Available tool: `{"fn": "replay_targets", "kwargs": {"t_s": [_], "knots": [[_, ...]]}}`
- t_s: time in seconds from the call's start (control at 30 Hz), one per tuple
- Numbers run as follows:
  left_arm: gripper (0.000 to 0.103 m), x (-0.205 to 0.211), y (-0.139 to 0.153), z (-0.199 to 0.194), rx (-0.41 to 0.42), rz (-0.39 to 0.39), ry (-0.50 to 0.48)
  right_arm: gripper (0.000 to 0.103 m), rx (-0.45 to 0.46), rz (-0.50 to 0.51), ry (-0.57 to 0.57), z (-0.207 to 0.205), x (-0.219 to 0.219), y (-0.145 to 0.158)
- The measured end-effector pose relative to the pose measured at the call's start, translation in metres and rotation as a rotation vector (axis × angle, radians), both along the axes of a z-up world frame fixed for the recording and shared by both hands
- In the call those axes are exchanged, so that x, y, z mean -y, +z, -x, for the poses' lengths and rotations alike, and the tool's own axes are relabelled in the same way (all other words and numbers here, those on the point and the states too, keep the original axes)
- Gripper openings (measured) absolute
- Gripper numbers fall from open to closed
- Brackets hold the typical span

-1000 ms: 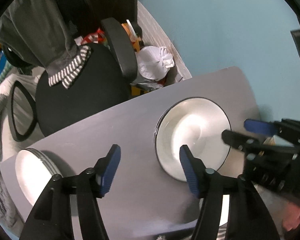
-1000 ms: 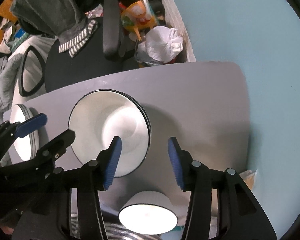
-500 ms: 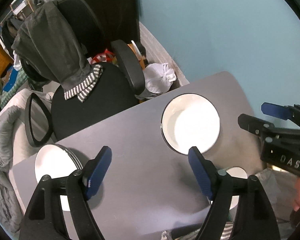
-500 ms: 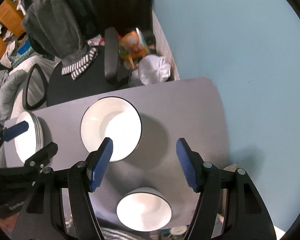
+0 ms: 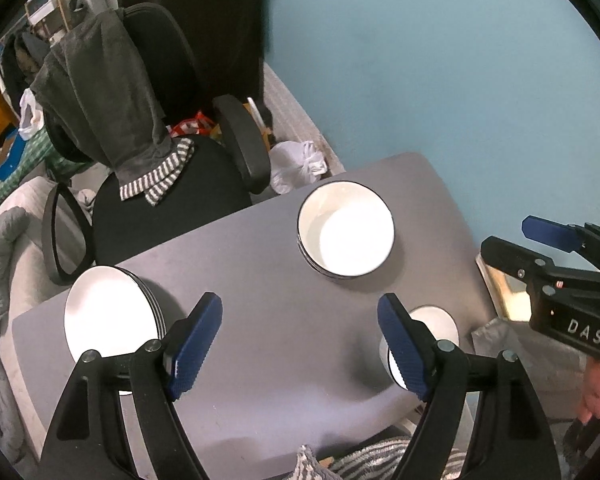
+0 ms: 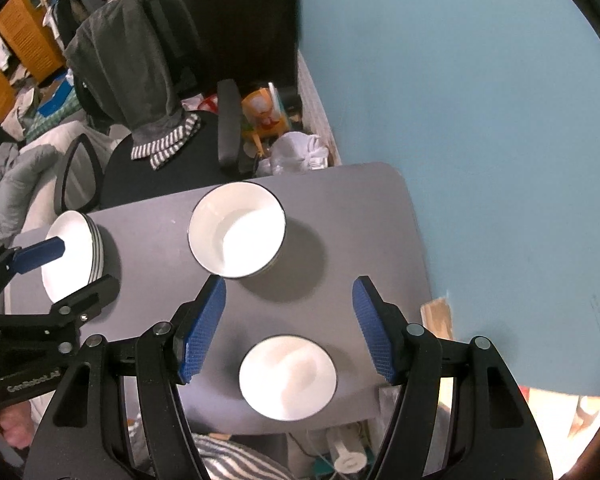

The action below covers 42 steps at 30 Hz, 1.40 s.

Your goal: Organize plates and bowls

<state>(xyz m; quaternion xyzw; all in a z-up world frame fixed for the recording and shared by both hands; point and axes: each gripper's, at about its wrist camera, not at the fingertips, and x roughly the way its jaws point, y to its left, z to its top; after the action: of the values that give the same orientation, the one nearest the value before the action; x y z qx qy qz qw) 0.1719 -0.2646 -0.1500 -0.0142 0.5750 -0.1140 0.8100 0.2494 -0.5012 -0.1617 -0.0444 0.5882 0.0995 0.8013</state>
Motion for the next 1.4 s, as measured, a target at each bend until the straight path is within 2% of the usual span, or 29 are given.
{"fn": "replay_targets", "kwargs": {"t_s": [0.3,0.7,0.93,1.07,1.2,1.4], "knots": [[0.081,0.004,0.004,0.023,-0.017,0.015,-0.062,0.065,-0.005,-0.006,-0.100,0.032,0.019,0.005],[0.081,0.031,-0.013,0.043,-0.092,0.045,-0.157,0.065,-0.045,0.009,-0.188,0.068,0.045,-0.006],[0.081,0.059,-0.040,0.042,-0.155,0.040,-0.195,0.065,-0.080,0.021,-0.213,0.082,0.065,-0.033],[0.081,0.073,-0.060,0.038,-0.178,0.005,-0.200,0.065,-0.089,0.030,-0.218,0.085,0.078,-0.056],[0.078,0.080,-0.084,0.034,-0.227,-0.009,-0.192,0.065,-0.124,0.000,-0.226,0.084,0.086,-0.081],[0.078,0.088,-0.111,0.031,-0.278,-0.001,-0.191,0.065,-0.157,-0.030,-0.188,0.081,0.082,-0.109]]}}
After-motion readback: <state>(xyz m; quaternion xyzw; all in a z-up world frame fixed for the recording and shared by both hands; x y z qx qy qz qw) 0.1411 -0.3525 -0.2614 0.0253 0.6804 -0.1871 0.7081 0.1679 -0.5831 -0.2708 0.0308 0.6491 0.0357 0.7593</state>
